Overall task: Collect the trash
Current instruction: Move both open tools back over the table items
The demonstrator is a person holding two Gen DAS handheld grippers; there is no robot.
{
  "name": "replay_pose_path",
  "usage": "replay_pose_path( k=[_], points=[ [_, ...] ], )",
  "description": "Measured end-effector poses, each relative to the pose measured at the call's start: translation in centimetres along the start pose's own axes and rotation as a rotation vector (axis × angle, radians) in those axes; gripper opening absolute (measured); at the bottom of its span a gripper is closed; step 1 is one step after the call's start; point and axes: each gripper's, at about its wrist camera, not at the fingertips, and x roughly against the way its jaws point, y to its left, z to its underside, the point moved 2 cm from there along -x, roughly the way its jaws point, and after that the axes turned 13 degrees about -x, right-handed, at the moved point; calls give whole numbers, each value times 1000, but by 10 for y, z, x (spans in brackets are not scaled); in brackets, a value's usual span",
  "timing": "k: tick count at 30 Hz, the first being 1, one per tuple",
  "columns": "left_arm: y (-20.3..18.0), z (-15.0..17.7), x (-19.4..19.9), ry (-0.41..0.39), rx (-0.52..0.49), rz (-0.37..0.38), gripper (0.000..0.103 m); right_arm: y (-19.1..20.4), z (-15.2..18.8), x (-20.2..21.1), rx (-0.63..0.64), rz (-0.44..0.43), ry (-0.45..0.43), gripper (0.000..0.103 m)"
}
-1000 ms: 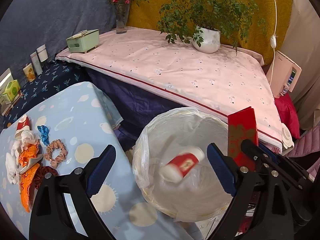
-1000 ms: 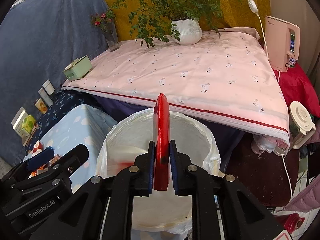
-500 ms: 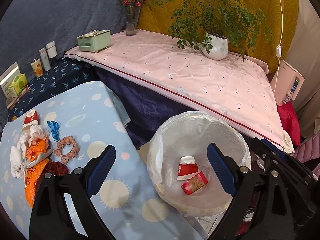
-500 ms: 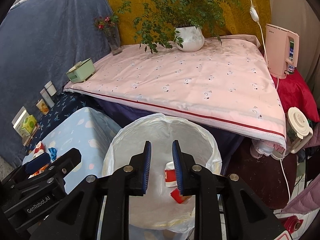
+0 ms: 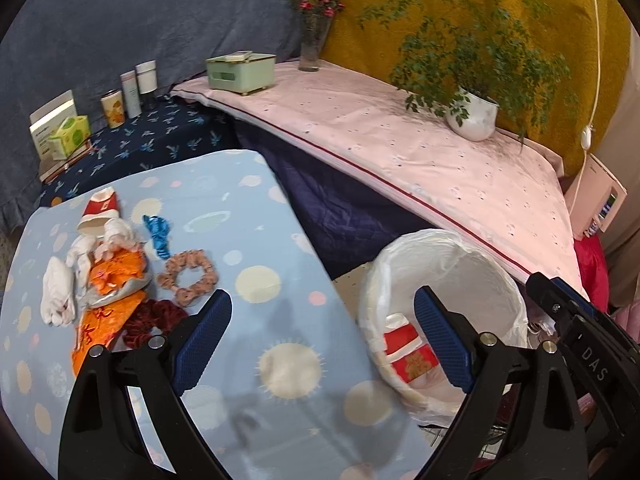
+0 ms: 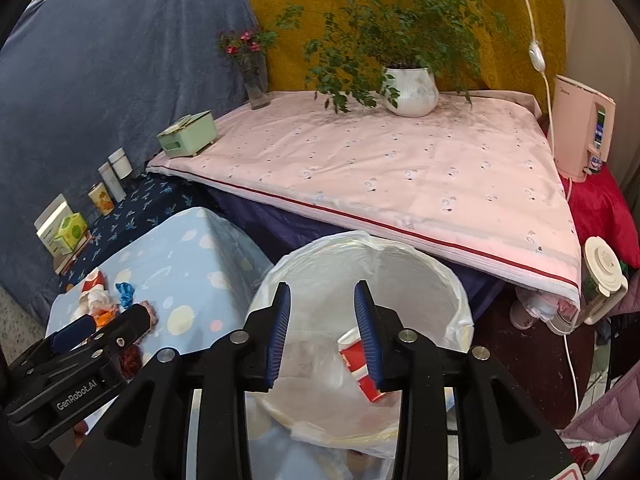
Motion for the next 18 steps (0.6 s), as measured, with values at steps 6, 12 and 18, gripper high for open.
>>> replay_pose_path(
  k=[6,12,18],
  points=[
    [39,17,8,5,68,-55,91,30,12,2,47,-33,13,40],
    [79,36,17,15,127,-114,92,63,29,2,99,-75,41,42],
    [115,57,27,27,177,-167,92,96,47,-1,145,-111,76,42]
  ],
)
